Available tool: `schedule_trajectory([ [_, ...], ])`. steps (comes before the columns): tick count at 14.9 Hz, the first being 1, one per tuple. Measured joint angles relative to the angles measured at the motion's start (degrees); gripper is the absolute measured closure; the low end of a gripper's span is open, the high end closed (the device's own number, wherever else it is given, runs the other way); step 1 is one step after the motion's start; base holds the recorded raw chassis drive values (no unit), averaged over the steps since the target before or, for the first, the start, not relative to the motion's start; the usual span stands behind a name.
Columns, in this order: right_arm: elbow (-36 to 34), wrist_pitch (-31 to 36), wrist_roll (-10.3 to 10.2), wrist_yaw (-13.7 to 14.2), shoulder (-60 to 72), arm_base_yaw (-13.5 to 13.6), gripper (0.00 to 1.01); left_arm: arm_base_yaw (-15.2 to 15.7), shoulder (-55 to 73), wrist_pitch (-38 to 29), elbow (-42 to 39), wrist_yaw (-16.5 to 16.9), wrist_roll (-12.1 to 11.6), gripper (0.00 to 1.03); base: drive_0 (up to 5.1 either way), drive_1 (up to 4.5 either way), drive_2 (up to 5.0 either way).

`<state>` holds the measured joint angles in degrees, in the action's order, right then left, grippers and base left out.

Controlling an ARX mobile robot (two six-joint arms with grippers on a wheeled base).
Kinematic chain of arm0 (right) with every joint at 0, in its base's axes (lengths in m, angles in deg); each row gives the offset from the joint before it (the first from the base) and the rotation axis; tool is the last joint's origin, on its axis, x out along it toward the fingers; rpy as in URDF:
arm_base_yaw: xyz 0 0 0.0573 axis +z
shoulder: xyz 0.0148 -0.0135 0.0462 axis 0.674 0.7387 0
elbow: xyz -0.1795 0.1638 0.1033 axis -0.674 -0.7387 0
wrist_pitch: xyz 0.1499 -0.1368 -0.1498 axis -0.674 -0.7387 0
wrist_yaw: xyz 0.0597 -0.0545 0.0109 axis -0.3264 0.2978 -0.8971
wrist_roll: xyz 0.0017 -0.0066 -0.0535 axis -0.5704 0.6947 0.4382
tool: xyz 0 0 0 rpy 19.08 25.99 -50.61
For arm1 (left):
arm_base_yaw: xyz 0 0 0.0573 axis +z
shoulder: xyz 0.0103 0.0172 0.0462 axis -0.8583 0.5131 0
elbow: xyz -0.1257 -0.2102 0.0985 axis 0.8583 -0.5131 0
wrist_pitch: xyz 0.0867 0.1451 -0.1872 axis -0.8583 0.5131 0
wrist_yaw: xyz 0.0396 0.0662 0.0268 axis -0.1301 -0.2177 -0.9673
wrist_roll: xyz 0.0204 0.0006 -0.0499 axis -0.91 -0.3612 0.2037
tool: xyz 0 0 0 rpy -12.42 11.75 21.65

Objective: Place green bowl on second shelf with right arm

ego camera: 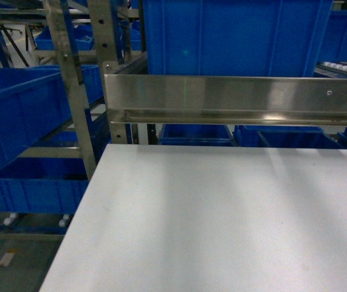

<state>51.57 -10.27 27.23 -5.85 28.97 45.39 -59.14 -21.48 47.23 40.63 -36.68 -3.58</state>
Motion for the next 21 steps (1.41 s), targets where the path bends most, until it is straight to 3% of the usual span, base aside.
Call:
schedule_trajectory([
  [21, 0.0, 0.0, 0.0, 0.0, 0.0, 0.0, 0.99, 0.0, 0.0, 0.0, 0.0, 0.1, 0.0, 0.05, -5.0, 2.43, 2.4],
])
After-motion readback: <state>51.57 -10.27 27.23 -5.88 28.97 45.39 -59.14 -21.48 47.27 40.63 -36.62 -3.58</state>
